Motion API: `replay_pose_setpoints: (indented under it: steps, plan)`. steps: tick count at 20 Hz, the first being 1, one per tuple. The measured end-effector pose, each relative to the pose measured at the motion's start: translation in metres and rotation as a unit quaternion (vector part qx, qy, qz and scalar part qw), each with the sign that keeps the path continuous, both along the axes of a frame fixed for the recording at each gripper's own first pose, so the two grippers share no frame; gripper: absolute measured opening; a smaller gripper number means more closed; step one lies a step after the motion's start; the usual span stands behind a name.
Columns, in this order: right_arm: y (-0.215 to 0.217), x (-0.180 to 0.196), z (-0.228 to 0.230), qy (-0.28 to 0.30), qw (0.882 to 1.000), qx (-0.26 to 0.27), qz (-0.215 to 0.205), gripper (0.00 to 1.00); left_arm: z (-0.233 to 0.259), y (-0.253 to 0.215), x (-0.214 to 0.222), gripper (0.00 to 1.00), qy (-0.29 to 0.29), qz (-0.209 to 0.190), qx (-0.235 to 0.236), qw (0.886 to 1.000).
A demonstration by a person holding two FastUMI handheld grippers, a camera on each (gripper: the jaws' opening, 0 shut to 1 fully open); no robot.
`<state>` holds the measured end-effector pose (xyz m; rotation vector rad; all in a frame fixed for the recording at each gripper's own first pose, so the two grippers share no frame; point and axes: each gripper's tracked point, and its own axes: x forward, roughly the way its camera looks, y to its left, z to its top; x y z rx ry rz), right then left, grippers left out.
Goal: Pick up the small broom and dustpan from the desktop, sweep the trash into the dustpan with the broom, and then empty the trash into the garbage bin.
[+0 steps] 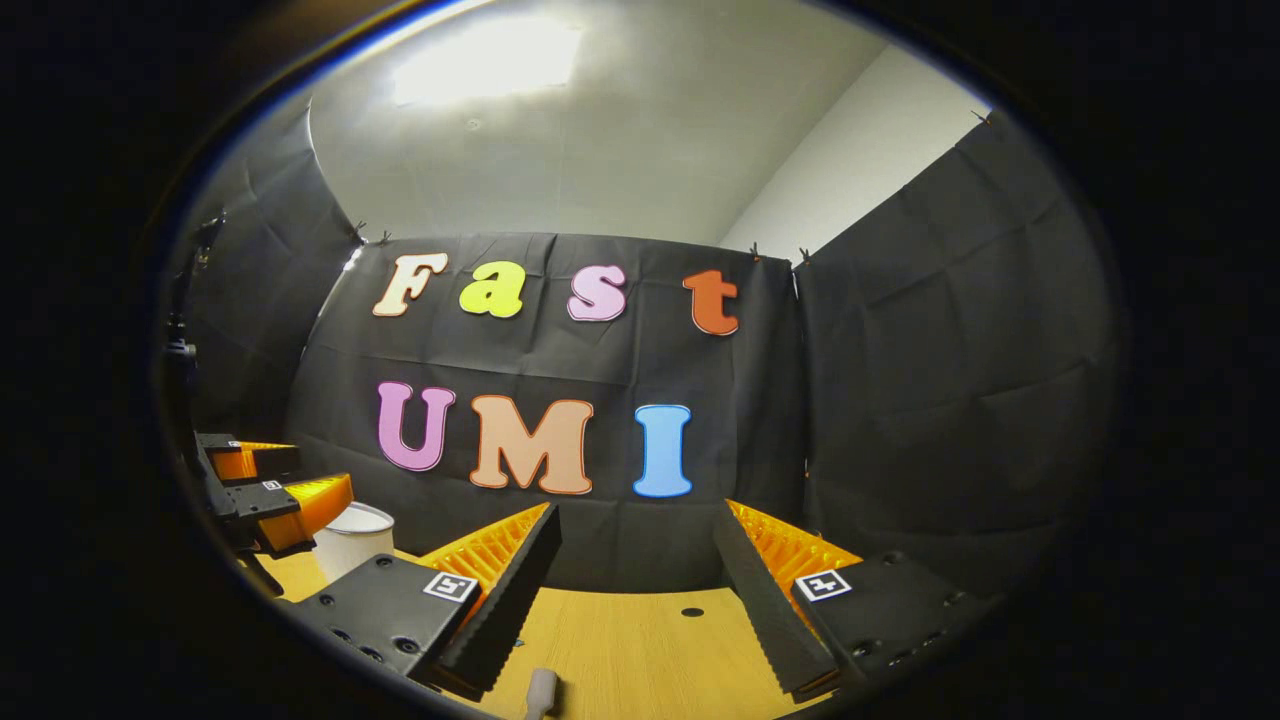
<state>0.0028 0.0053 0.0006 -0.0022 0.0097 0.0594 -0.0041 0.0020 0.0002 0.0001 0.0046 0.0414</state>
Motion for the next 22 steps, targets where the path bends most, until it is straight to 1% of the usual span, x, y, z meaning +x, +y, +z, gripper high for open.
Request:
replay_pose_setpoints:
  steps: [1,2,3,4,11,13,14,19,20,21,22]
  plan:
    - [0.0,0.0,-0.001,0.001,1.0,-0.001,0.002,0.99,-0.002,-0.001,-0.001,0.98,0.001,0.0,-0.001,1.0]
    - [0.0,-0.001,0.0,-0.001,1.0,-0.001,0.005,1.0,-0.002,-0.002,-0.002,0.98,0.001,0.0,-0.001,1.0]
    - [0.0,-0.002,0.001,-0.003,1.0,-0.002,0.007,0.99,-0.001,-0.002,-0.003,0.95,0.001,0.0,-0.001,1.0]
    - [0.0,-0.003,0.003,-0.004,1.0,-0.002,0.008,0.99,-0.001,-0.002,-0.003,0.98,0.002,0.001,-0.001,1.0]
    - [-0.001,-0.004,-0.002,0.0,1.0,-0.008,0.022,0.99,-0.003,-0.006,-0.007,0.98,0.007,0.01,0.002,1.0]
    - [0.001,-0.004,-0.004,0.001,0.999,-0.003,0.032,0.99,-0.003,-0.004,-0.008,0.98,0.009,0.017,0.007,1.0]
    - [0.002,-0.003,-0.005,0.003,0.999,-0.001,0.035,0.99,-0.002,-0.004,-0.009,0.95,0.009,0.02,0.008,1.0]
    - [0.008,0.004,-0.009,0.01,0.999,0.01,0.048,0.99,-0.004,0.003,-0.013,0.98,0.011,0.035,0.016,0.999]
    - [0.01,0.006,-0.01,0.012,0.998,0.012,0.052,0.99,-0.005,0.004,-0.014,0.95,0.014,0.038,0.018,0.999]
    - [0.011,0.007,-0.013,0.016,0.998,0.013,0.056,0.99,-0.007,0.006,-0.016,0.98,0.018,0.044,0.02,0.999]
    - [0.012,0.008,-0.017,0.02,0.998,0.015,0.061,0.99,-0.01,0.007,-0.016,0.95,0.023,0.047,0.023,0.998]
